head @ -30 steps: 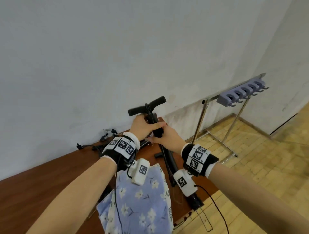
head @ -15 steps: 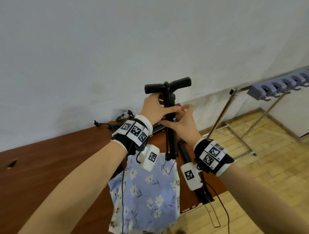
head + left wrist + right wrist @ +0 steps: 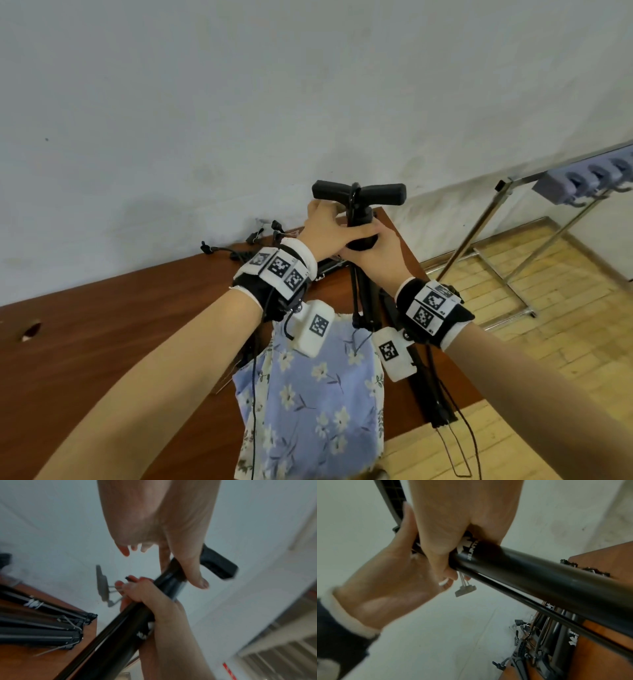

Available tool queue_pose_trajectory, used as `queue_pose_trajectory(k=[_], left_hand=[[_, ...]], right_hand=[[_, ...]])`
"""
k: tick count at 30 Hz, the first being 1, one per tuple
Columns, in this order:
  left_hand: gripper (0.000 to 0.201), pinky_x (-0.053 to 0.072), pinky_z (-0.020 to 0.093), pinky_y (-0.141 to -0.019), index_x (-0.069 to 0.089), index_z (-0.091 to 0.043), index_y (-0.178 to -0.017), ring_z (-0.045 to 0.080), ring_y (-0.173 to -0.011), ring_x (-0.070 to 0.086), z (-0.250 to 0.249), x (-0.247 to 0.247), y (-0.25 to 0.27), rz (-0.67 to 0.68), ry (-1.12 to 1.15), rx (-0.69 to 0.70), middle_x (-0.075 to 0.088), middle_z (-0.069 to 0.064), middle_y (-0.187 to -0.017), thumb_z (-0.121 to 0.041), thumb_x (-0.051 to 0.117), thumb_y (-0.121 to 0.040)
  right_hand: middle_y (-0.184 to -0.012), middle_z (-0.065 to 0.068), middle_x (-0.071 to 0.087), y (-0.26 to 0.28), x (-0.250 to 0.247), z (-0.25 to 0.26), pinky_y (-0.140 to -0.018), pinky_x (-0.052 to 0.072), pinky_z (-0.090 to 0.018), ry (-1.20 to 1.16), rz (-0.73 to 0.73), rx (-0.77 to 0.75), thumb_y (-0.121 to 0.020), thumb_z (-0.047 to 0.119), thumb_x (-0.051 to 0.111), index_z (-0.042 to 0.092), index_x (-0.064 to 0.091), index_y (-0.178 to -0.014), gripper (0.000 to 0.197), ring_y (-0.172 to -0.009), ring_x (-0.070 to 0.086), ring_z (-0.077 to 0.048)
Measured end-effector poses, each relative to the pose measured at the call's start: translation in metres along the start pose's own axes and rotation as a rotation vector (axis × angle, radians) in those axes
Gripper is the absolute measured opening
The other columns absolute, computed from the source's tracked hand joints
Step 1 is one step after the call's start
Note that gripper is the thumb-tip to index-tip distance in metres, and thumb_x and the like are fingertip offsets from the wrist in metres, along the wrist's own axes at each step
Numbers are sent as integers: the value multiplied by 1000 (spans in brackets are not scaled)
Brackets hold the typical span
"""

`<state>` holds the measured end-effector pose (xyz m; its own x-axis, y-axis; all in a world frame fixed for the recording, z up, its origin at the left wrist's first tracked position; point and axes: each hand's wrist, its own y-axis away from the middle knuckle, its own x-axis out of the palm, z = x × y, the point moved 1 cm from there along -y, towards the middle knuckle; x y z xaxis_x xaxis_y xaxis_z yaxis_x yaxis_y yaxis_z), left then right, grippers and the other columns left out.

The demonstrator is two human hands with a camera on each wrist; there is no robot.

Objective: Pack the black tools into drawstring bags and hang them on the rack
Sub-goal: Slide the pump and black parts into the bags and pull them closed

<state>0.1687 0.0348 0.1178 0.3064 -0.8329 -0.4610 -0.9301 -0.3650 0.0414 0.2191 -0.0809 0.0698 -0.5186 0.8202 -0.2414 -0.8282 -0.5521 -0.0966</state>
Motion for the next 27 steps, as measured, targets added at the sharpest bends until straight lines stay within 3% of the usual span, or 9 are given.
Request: queue_pose_trajectory(k=[4, 6, 9, 11, 13, 16, 18, 23, 27], left_hand=[[64, 24, 38, -116, 36, -23, -144, 19, -140, 27, 23, -21, 7, 235, -67, -79, 26, -2, -154, -50, 55, -89], [61, 31, 37, -112, 39, -13, -141, 16, -131, 40, 54, -23, 13, 199, 20, -229, 39, 5, -147, -51, 42, -95], [62, 34, 41, -111, 54, -6, -124, 31, -129, 45, 105, -14, 24, 221, -22, -597, 51, 15, -135, -55, 28, -97], [79, 30, 39, -113, 33, -5, -144, 34, -136, 36, 126, 3, 36, 378, 55, -776, 38, 17, -147, -64, 23, -93], [92, 34, 42, -111, 23, -5, -148, 33, -135, 37, 126, 22, 46, 406, 434, -877, 33, 17, -150, -73, 29, -86], [72, 41, 42, -105, 40, -12, -139, 27, -126, 49, 118, 33, 29, 132, 810, -725, 45, 8, -142, -65, 36, -90], [69, 33, 41, -112, 28, -22, -148, 20, -134, 41, 110, 30, 15, 122, 639, -580, 37, -3, -149, -63, 32, -93], [90, 11, 41, -120, 21, -20, -150, 20, -145, 20, 90, 42, 24, 702, 322, -520, 23, 2, -156, -79, 16, -83], [63, 29, 36, -115, 38, -5, -142, 24, -133, 43, 89, 5, 7, 348, 638, -436, 46, 10, -142, -51, 26, -99]], right_hand=[[-100, 0, 72, -11, -14, 1, -82, 56, -26, -74, -106, 52, -69, 11, 83, 18, 63, -108, 44, -94, 69, -12], [-106, -4, 72, -22, -28, 3, -82, 58, -37, -246, -225, 85, -72, 4, 78, 9, 62, -111, 42, -95, 70, -21], [-111, -7, 71, -36, -49, 8, -73, 56, -27, -524, -476, 108, -77, -6, 72, 0, 57, -116, 42, -88, 72, -19], [-109, -12, 70, -39, -57, 5, -73, 56, -29, -681, -581, 136, -76, -7, 71, -1, 59, -116, 43, -82, 70, -20], [-104, -15, 69, -36, -57, -4, -77, 56, -35, -775, -614, 201, -74, -5, 73, -2, 63, -115, 42, -80, 66, -22], [-91, -9, 70, -25, -51, -20, -68, 57, -31, -805, -574, 327, -76, -4, 70, 4, 66, -103, 28, -72, 66, -18], [-84, -5, 70, -14, -44, -32, -58, 55, -26, -755, -560, 400, -78, -3, 69, 5, 66, -99, 23, -66, 67, -14], [-78, -4, 64, 10, -25, -69, -53, 51, -27, -816, -522, 646, -71, 3, 72, 7, 64, -95, 26, -60, 62, -15], [-70, -2, 55, 14, -35, -81, -56, 50, -30, -922, -520, 747, -77, 7, 67, 12, 56, -80, 13, -55, 55, -17]])
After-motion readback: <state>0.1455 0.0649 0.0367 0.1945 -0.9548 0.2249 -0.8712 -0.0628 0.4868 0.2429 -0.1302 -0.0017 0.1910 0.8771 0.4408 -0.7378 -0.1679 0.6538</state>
